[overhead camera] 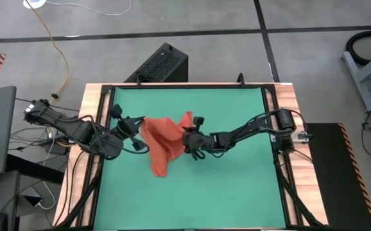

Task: Roll towel
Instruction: Roll the orange towel

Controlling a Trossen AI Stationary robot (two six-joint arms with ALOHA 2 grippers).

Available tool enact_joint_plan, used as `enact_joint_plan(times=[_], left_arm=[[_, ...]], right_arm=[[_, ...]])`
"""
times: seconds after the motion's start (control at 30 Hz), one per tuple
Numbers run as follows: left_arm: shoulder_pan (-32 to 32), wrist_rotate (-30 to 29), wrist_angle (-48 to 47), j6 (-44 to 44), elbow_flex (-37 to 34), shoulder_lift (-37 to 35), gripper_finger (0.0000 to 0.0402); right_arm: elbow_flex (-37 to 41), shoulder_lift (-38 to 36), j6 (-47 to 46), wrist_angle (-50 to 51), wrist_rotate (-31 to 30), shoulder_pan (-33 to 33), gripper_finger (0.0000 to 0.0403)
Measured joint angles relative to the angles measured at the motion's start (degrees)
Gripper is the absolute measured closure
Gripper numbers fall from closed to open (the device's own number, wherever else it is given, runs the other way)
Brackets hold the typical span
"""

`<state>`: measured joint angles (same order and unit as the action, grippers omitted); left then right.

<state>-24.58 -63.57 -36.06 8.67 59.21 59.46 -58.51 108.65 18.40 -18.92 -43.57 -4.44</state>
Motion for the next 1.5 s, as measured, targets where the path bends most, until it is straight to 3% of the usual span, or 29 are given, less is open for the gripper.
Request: enact_joint_plan(times=[0.2, 0.37, 0.5, 0.7, 0.83, 0.93, 1.03, 1.13, 1.23, 1.33, 1.5], left_arm=[[0.3, 9.0, -6.7, 1.1, -0.5, 0.7, 0.0389], [0.4, 17.2, -9.3, 2.8, -5.6, 3.0, 0.0340], [0.3, 20.5, -7.2, 7.1, -12.2, 6.4, 0.0294], [1.4, 23.1, 8.7, 20.0, -25.3, 11.8, 0.0260], [2.2, 33.0, 19.5, 27.3, -32.1, 14.2, 0.0263], [2.0, 40.9, 27.7, 29.6, -34.1, 14.3, 0.0272], [1.6, 44.8, 31.5, 28.9, -32.9, 12.5, 0.0281], [1.4, 45.3, 31.5, 26.1, -29.5, 9.7, 0.0291], [1.5, 44.7, 30.0, 21.9, -25.8, 6.6, 0.0301], [1.7, 39.6, 27.0, 18.2, -21.8, 4.0, 0.0310], [0.4, 34.6, 28.6, 2.1, -20.4, 7.0, 0.0314]], right_arm=[[-0.4, -7.3, -11.9, 12.6, -0.1, -2.7, 0.0398], [-0.4, -14.4, -25.7, 27.2, 0.0, -5.2, 0.0400], [-0.4, -19.2, -34.8, 32.8, 2.0, -6.5, 0.0401], [-0.4, -25.6, -48.5, 33.2, 16.8, -4.1, 0.0402], [-0.4, -27.9, -47.9, 34.6, 27.1, -0.7, 0.0402], [-0.4, -28.0, -46.9, 37.4, 29.9, 4.2, 0.0402], [-0.4, -25.8, -46.7, 39.3, 32.4, 10.2, 0.0402], [-0.4, -22.2, -44.6, 38.3, 35.4, 15.2, 0.0402], [-0.4, -17.9, -43.9, 35.4, 42.5, 20.2, 0.0402], [-0.4, -13.4, -43.4, 32.4, 47.2, 23.3, 0.0402], [-0.4, -8.7, -42.0, 29.8, 49.6, 24.9, 0.0402]])
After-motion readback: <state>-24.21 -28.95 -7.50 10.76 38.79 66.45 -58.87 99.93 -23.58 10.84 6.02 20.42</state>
